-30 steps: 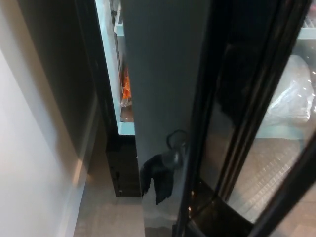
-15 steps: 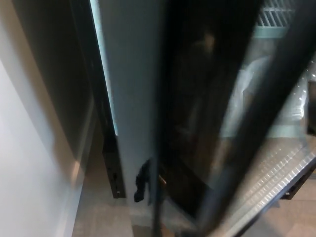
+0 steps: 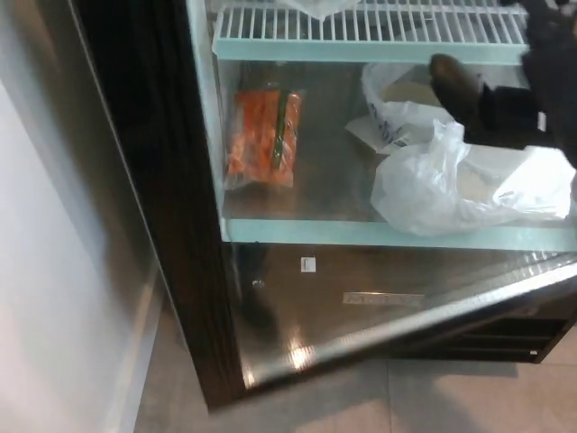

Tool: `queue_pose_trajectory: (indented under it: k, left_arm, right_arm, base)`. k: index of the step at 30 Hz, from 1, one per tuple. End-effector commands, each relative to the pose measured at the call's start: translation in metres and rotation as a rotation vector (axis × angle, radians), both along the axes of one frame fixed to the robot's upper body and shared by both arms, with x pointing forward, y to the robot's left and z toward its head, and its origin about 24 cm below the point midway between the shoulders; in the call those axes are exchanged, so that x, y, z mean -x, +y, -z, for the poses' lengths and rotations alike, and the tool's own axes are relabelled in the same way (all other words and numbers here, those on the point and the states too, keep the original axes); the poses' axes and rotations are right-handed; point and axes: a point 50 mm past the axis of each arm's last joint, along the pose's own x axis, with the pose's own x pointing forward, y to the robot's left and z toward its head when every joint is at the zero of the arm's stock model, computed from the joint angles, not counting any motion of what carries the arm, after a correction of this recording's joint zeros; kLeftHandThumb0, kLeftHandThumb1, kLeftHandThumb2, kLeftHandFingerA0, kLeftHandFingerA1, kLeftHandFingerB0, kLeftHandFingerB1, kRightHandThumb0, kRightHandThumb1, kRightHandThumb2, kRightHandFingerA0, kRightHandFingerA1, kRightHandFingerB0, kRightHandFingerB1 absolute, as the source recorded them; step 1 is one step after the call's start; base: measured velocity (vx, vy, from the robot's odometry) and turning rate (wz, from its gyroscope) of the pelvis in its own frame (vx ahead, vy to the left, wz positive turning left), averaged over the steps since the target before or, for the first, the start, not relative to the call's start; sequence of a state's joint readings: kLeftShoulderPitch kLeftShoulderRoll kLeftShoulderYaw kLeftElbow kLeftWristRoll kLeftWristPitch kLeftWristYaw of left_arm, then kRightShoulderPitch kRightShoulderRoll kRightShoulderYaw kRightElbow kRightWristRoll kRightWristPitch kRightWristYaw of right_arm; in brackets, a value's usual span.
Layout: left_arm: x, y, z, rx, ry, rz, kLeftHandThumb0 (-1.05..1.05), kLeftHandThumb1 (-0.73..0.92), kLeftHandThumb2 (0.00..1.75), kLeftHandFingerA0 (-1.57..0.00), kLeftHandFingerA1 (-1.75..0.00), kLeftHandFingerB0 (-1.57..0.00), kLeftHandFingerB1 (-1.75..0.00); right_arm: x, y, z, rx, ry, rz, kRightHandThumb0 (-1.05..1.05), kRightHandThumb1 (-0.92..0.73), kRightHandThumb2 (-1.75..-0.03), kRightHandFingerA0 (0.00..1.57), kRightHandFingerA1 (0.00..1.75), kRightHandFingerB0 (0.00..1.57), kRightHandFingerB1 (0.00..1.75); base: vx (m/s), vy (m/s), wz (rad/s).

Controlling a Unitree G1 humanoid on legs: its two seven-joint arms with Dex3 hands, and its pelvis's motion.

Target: The robot stands in front of a refrigerator with an opened door and closes the door by swing its right hand at the door

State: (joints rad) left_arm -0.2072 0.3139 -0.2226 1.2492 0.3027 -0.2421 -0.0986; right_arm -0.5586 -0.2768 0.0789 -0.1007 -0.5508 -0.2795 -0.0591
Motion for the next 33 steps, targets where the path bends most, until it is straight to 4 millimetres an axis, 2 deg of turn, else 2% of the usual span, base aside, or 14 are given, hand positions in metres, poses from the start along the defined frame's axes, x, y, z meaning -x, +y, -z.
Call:
queue_pose_trajectory:
  k: [1,4,5,10,11,14,15,20,21,22,24,29,30,33]
  left_arm:
    - [-0.008,0.006,-0.008,-0.026,-0.026,0.041,-0.45,0.59,0.86,-0.51,-0.6,-0.39,-0.5]
    - [-0.008,0.006,-0.008,-0.026,-0.027,0.04,-0.45,0.59,0.86,-0.51,-0.6,-0.39,-0.5]
    - [-0.007,0.007,-0.007,-0.028,-0.022,0.042,-0.38,0.7,0.61,-0.51,-0.41,-0.43,-0.36]
    - [-0.003,0.006,-0.005,-0.036,-0.01,0.052,-0.39,0.7,0.61,-0.51,-0.41,-0.43,-0.36]
    - [-0.003,0.007,-0.005,-0.035,-0.009,0.05,-0.39,0.7,0.61,-0.52,-0.41,-0.43,-0.36]
    - [-0.003,0.007,-0.005,-0.044,-0.001,0.049,-0.39,0.71,0.61,-0.52,-0.41,-0.42,-0.35]
    - [-0.003,0.007,-0.005,-0.042,-0.002,0.047,-0.38,0.7,0.61,-0.52,-0.4,-0.42,-0.36]
    - [-0.004,0.007,-0.005,-0.045,-0.001,0.046,-0.39,0.7,0.61,-0.51,-0.4,-0.42,-0.35]
    - [-0.005,0.007,-0.006,-0.042,-0.005,0.046,-0.45,0.59,0.84,-0.5,-0.56,-0.38,-0.48]
    - [-0.005,0.007,-0.006,-0.038,-0.009,0.048,-0.38,0.7,0.6,-0.53,-0.42,-0.43,-0.36]
    - [-0.006,0.007,-0.006,-0.038,-0.01,0.05,-0.38,0.7,0.6,-0.53,-0.42,-0.43,-0.36]
    - [-0.005,0.007,-0.006,-0.03,-0.006,0.045,-0.38,0.71,0.61,-0.52,-0.41,-0.42,-0.36]
    - [-0.006,0.007,-0.006,-0.035,-0.006,0.051,-0.44,0.59,0.85,-0.52,-0.6,-0.38,-0.49]
    - [-0.006,0.007,-0.007,-0.041,-0.008,0.06,-0.44,0.59,0.85,-0.52,-0.6,-0.38,-0.49]
  right_arm:
    - [-0.094,-0.084,0.117,0.498,0.795,0.675,-0.75,-0.77,-1.1,0.0,0.19,0.03,0.21]
    - [-0.095,-0.086,0.118,0.497,0.802,0.68,-0.75,-0.77,-1.1,0.0,0.19,0.03,0.21]
    - [-0.093,-0.089,0.123,0.498,0.812,0.683,-0.77,-0.75,-1.08,0.0,0.19,0.13,0.24]
    - [-0.089,-0.097,0.132,0.519,0.852,0.695,-0.76,-0.76,-1.09,0.0,0.19,0.1,0.24]
    - [-0.089,-0.098,0.133,0.517,0.852,0.692,-0.72,-0.91,-0.69,0.01,0.17,0.05,0.22]
    - [-0.087,-0.099,0.137,0.522,0.857,0.672,-0.72,-0.74,-0.86,0.01,0.15,0.04,0.21]
    - [-0.087,-0.099,0.138,0.523,0.858,0.669,-0.74,-0.75,-1.08,0.0,0.19,0.1,0.24]
    - [-0.085,-0.1,0.145,0.517,0.866,0.647,-0.74,-0.74,-1.07,0.0,0.19,0.13,0.25]
    - [-0.079,-0.101,0.154,0.533,0.87,0.629,-0.79,-0.77,-1.07,0.0,0.19,0.1,0.25]
    - [-0.07,-0.102,0.168,0.55,0.881,0.601,-0.79,-0.75,-1.06,0.0,0.2,0.11,0.26]
    - [-0.067,-0.103,0.174,0.553,0.889,0.592,-0.79,-0.75,-1.06,0.0,0.2,0.11,0.26]
    - [-0.035,-0.11,0.218,0.552,0.991,0.546,-0.72,-0.68,-1.01,0.0,0.29,0.14,0.37]
    - [-0.025,-0.114,0.23,0.55,1.021,0.538,-0.75,-0.69,-1.0,0.0,0.3,0.12,0.37]
    - [-0.01,-0.118,0.244,0.548,1.06,0.527,-0.75,-0.69,-1.0,0.0,0.3,0.12,0.37]
  base:
    - [0.0,0.0,0.0]
    - [0.0,0.0,0.0]
    - [0.0,0.0,0.0]
    - [0.0,0.0,0.0]
    - [0.0,0.0,0.0]
    - [0.0,0.0,0.0]
    - [0.0,0.0,0.0]
    - [0.0,0.0,0.0]
    - [0.0,0.0,0.0]
    - [0.0,0.0,0.0]
    - [0.0,0.0,0.0]
    - [0.0,0.0,0.0]
    - [0.0,0.0,0.0]
    - [0.0,0.0,0.0]
